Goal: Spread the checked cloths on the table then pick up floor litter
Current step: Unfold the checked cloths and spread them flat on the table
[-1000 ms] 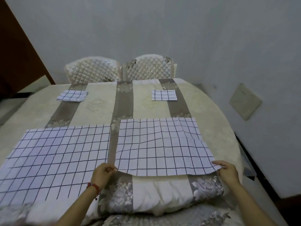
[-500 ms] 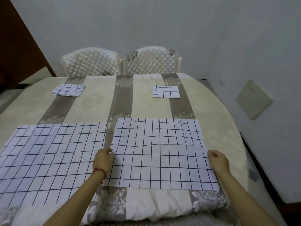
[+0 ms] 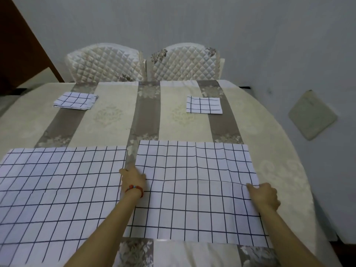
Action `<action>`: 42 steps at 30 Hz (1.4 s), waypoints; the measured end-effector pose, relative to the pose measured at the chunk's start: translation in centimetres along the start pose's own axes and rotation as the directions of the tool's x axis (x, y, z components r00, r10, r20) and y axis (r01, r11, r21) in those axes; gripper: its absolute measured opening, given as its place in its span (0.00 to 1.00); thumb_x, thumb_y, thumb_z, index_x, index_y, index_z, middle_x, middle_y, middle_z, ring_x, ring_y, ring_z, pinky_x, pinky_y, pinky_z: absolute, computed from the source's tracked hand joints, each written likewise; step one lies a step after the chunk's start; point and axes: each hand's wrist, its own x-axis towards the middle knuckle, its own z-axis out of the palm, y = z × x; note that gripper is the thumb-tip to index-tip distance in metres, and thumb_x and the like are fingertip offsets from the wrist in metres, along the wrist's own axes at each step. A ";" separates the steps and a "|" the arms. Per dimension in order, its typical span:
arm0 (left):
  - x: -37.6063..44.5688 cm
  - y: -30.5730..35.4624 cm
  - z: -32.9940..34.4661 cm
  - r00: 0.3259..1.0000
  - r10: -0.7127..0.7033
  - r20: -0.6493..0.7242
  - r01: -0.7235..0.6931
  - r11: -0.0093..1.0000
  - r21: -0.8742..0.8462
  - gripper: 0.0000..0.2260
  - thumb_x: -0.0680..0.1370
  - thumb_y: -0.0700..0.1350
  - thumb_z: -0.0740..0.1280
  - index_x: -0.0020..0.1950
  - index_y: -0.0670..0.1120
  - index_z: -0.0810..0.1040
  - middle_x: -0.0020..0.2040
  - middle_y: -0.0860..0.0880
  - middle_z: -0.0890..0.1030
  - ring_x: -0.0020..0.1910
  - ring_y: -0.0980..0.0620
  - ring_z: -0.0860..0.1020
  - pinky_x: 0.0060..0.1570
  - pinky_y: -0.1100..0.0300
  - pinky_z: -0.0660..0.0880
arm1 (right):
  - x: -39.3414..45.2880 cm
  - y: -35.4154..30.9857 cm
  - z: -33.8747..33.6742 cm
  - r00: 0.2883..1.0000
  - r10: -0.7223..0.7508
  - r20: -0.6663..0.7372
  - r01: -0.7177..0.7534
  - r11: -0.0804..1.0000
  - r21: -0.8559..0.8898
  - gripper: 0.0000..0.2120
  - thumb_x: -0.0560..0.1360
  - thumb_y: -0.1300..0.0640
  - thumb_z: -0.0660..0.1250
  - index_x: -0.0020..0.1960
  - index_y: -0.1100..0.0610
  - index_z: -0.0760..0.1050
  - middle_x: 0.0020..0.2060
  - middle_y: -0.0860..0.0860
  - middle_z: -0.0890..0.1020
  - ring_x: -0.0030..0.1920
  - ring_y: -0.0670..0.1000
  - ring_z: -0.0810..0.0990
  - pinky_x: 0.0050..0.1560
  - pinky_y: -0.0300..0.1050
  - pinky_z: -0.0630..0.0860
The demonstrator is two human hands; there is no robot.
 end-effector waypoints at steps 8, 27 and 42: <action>0.3 -1.5 -0.8 0.999 -0.035 -0.001 0.035 0.997 -0.069 0.15 0.73 0.40 0.68 0.27 0.44 0.68 0.27 0.49 0.69 0.29 0.50 0.69 0.31 0.62 0.65 | 0.6 0.5 -0.8 0.994 -0.078 -0.078 0.078 0.997 -0.012 0.15 0.74 0.50 0.65 0.51 0.62 0.77 0.53 0.63 0.79 0.57 0.63 0.72 0.60 0.54 0.64; -2.5 -4.4 -0.7 0.996 -0.001 -0.091 -0.003 0.999 -0.049 0.09 0.75 0.47 0.67 0.43 0.40 0.77 0.42 0.42 0.79 0.38 0.46 0.74 0.39 0.57 0.72 | 1.9 3.4 -1.9 0.976 -0.212 -0.040 0.214 0.975 0.059 0.10 0.75 0.54 0.65 0.47 0.61 0.77 0.46 0.61 0.83 0.49 0.62 0.78 0.62 0.56 0.65; -1.6 -4.1 -0.2 0.990 0.029 -0.138 -0.029 1.000 0.000 0.11 0.76 0.50 0.65 0.42 0.42 0.75 0.43 0.41 0.81 0.39 0.45 0.74 0.37 0.56 0.70 | 2.9 2.9 -1.2 0.963 -0.255 -0.092 0.260 0.965 0.045 0.10 0.75 0.54 0.65 0.47 0.62 0.77 0.45 0.61 0.83 0.48 0.61 0.78 0.59 0.52 0.64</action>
